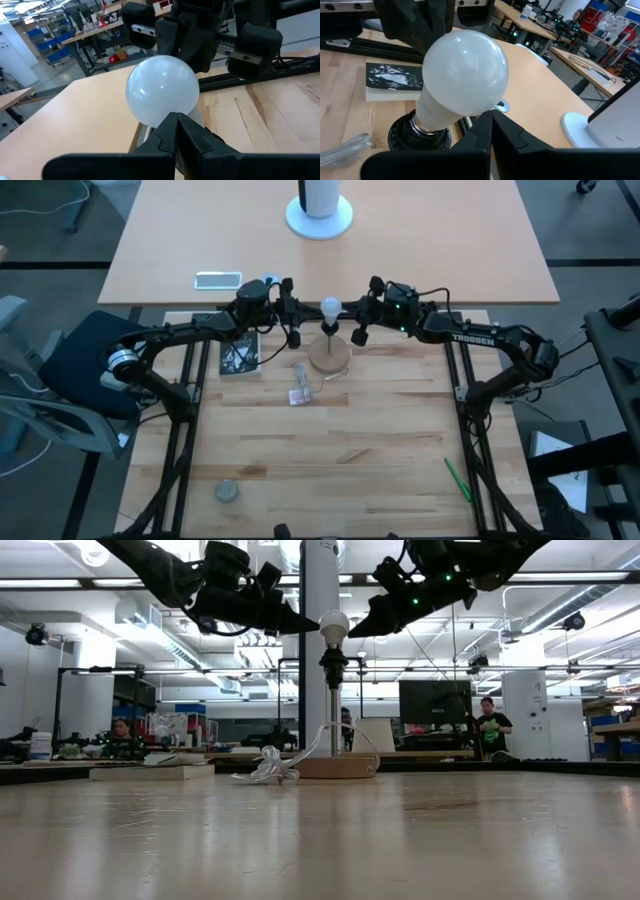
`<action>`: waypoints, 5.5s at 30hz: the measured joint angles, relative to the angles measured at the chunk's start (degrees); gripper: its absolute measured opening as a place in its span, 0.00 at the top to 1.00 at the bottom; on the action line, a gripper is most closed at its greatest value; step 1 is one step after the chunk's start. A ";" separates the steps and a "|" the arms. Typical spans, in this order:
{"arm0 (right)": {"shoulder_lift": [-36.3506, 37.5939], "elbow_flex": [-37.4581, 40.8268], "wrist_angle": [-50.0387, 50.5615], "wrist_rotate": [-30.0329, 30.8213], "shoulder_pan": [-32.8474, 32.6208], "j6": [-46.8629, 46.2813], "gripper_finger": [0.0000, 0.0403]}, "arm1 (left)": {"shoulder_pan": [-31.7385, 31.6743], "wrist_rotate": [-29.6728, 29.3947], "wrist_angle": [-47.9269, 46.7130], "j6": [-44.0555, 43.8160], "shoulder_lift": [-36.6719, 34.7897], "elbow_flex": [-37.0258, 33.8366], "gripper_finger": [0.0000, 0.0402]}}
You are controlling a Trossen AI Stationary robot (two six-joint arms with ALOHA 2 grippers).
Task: Screw lightbulb
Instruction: Insert the lightbulb into the black lamp
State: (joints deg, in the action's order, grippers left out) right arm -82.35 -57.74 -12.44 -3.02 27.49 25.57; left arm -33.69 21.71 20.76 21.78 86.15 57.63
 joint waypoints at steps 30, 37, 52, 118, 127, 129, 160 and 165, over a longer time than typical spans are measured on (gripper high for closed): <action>0.61 0.00 4.18 3.21 -1.81 -0.58 1.00 | 0.04 -1.67 -3.07 -1.27 -0.04 -0.13 1.00; 1.29 0.00 4.20 12.71 -1.23 2.57 1.00 | 0.46 -1.60 -7.54 -2.10 -4.39 -0.13 1.00; 1.31 0.00 0.02 4.03 -1.16 2.79 1.00 | 0.92 -1.66 -1.36 -1.92 -3.34 -0.11 1.00; 0.52 0.26 0.88 -2.48 -0.44 -1.33 1.00 | 1.29 0.26 -1.89 0.04 -2.82 -0.35 1.00; 0.57 0.26 1.92 -2.39 -1.25 -1.73 1.00 | 1.27 -0.35 -1.80 0.42 -2.82 -0.39 1.00; 0.57 0.26 2.08 -2.35 -1.40 -1.80 1.00 | 1.27 -0.35 -1.80 0.42 -2.82 -0.39 1.00; 1.73 0.26 4.72 -2.13 -2.58 -3.32 1.00 | 1.20 -3.38 -1.96 0.20 -2.82 -0.44 1.00; 1.79 0.26 4.98 -2.15 -3.08 -3.24 1.00 | 1.18 -3.69 -1.95 0.20 -2.82 -0.44 1.00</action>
State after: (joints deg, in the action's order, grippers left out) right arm -80.55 -57.47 -7.46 -5.17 24.40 22.33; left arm -32.51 18.03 18.81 21.98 83.33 57.19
